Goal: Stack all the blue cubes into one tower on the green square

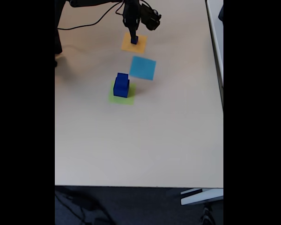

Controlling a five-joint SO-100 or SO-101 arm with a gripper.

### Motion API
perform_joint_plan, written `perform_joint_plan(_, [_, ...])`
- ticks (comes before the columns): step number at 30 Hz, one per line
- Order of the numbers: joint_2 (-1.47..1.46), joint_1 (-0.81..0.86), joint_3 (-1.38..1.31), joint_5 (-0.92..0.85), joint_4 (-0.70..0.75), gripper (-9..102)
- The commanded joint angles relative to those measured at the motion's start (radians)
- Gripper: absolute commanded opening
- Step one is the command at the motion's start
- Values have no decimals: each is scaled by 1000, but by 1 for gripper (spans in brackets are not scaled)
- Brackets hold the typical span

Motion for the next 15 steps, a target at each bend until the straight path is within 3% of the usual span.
perform_joint_plan(1, [6,-2,-48,-15,12,22])
perform_joint_plan(15, [-77,-6,-121,-48,31,21])
